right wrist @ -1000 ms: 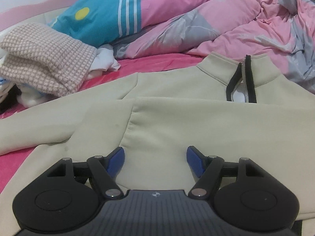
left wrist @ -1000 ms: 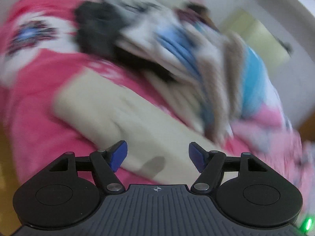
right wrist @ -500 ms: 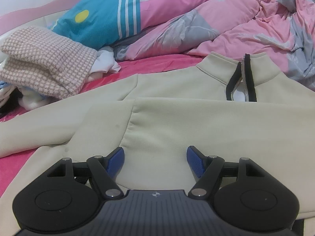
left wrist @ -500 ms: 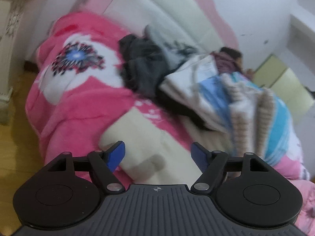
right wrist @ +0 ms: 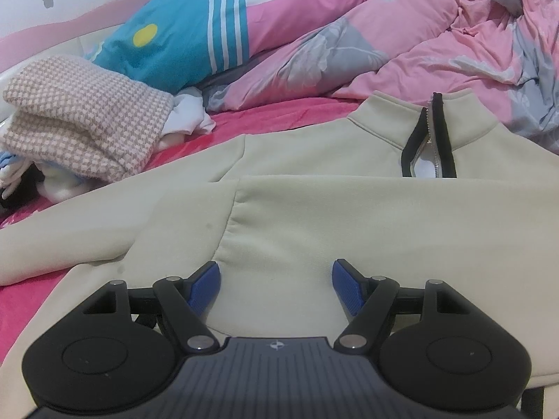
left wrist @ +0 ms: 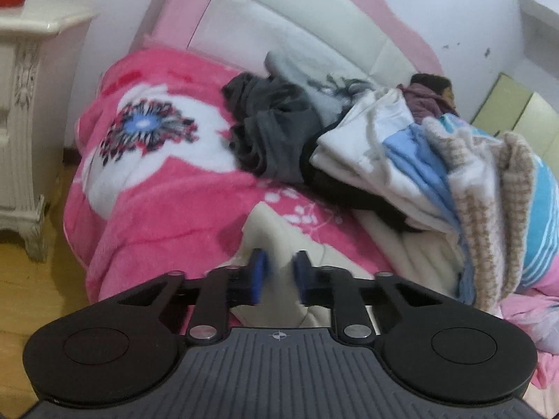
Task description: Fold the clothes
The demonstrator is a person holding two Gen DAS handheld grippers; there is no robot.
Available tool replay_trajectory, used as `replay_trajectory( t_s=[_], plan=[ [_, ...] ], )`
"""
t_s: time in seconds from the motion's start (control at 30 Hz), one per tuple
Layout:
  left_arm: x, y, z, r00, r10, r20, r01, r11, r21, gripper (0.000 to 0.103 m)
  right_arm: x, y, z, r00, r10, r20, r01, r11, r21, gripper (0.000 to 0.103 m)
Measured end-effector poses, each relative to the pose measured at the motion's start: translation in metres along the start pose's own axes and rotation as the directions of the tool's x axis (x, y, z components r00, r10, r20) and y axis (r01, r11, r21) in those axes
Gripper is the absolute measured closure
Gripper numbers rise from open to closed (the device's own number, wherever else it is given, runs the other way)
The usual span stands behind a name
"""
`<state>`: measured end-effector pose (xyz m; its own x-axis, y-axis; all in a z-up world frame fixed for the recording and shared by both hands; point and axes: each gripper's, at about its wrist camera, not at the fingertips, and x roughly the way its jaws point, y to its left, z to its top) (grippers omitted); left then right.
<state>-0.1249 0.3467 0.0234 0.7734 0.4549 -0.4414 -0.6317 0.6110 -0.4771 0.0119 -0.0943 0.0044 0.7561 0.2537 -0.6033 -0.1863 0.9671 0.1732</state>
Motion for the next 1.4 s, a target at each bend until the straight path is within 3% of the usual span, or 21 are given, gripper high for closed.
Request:
replay_trajectory(
  t_s=[0.13, 0.23, 0.33, 0.5, 0.53, 0.63, 0.7, 0.83, 0.97, 1.03, 1.07, 1.17, 1.23, 1.3, 1.4],
  plan=[
    [-0.029, -0.029, 0.006, 0.989, -0.119, 0.091, 0.111, 0.989, 0.093, 0.097, 0.0, -0.002, 0.0, 1.0, 0.006, 0.004, -0.006, 1.0, 0.008, 0.029],
    [-0.058, -0.07, 0.008, 0.948, -0.286, 0.136, 0.259, 0.947, 0.189, 0.099, -0.001, -0.002, -0.001, 1.0, 0.005, 0.007, -0.005, 1.0, 0.008, 0.029],
    [-0.086, -0.119, 0.001, 0.872, -0.471, 0.134, 0.422, 0.862, 0.28, 0.099, -0.001, -0.003, -0.001, 1.0, 0.009, 0.013, -0.009, 1.0, 0.014, 0.029],
    [-0.113, -0.206, -0.033, 0.718, -0.696, 0.014, 0.646, 0.673, 0.36, 0.099, -0.003, -0.011, -0.002, 0.999, 0.043, 0.029, -0.045, 0.997, 0.059, 0.029],
    [-0.114, -0.218, -0.041, 0.699, -0.714, -0.022, 0.672, 0.647, 0.359, 0.099, -0.004, -0.013, -0.002, 0.998, 0.053, 0.033, -0.055, 0.996, 0.072, 0.028],
    [-0.114, -0.236, -0.064, 0.68, -0.724, -0.12, 0.713, 0.614, 0.337, 0.097, -0.005, -0.02, -0.002, 0.996, 0.08, 0.047, -0.084, 0.991, 0.109, 0.028],
    [-0.105, -0.226, -0.074, 0.707, -0.687, -0.168, 0.699, 0.645, 0.309, 0.095, -0.006, -0.024, -0.003, 0.994, 0.097, 0.056, -0.103, 0.986, 0.129, 0.028],
    [-0.077, -0.175, -0.079, 0.805, -0.539, -0.246, 0.59, 0.766, 0.253, 0.072, -0.007, -0.028, -0.003, 0.991, 0.119, 0.068, -0.129, 0.979, 0.156, 0.027],
    [-0.061, -0.1, -0.053, 0.905, -0.368, -0.215, 0.412, 0.885, 0.217, 0.051, -0.007, -0.027, -0.004, 0.99, 0.121, 0.069, -0.131, 0.979, 0.155, 0.025],
    [-0.059, -0.064, -0.035, 0.946, -0.275, -0.17, 0.306, 0.931, 0.197, 0.034, -0.007, -0.026, -0.004, 0.99, 0.119, 0.069, -0.129, 0.98, 0.153, 0.025],
    [-0.058, -0.048, -0.026, 0.962, -0.225, -0.154, 0.252, 0.951, 0.182, 0.033, -0.007, -0.026, -0.004, 0.991, 0.118, 0.068, -0.127, 0.98, 0.152, 0.025],
    [-0.055, -0.004, 0.0, 0.987, -0.087, -0.133, 0.103, 0.988, 0.115, 0.022, -0.007, -0.025, -0.004, 0.991, 0.114, 0.066, -0.122, 0.981, 0.149, 0.025],
    [-0.048, 0.019, 0.013, 0.991, -0.024, -0.135, 0.032, 0.998, 0.059, 0.016, -0.007, -0.025, -0.004, 0.992, 0.111, 0.065, -0.119, 0.982, 0.147, 0.024],
    [-0.04, 0.036, 0.021, 0.987, 0.003, -0.159, -0.002, 1.0, 0.002, 0.013, -0.006, -0.023, -0.004, 0.993, 0.104, 0.063, -0.112, 0.984, 0.141, 0.024],
    [-0.026, 0.046, 0.017, 0.98, -0.012, -0.196, 0.001, 0.998, -0.058, 0.007, -0.006, -0.021, -0.004, 0.994, 0.093, 0.06, -0.1, 0.986, 0.13, 0.024]
  ],
)
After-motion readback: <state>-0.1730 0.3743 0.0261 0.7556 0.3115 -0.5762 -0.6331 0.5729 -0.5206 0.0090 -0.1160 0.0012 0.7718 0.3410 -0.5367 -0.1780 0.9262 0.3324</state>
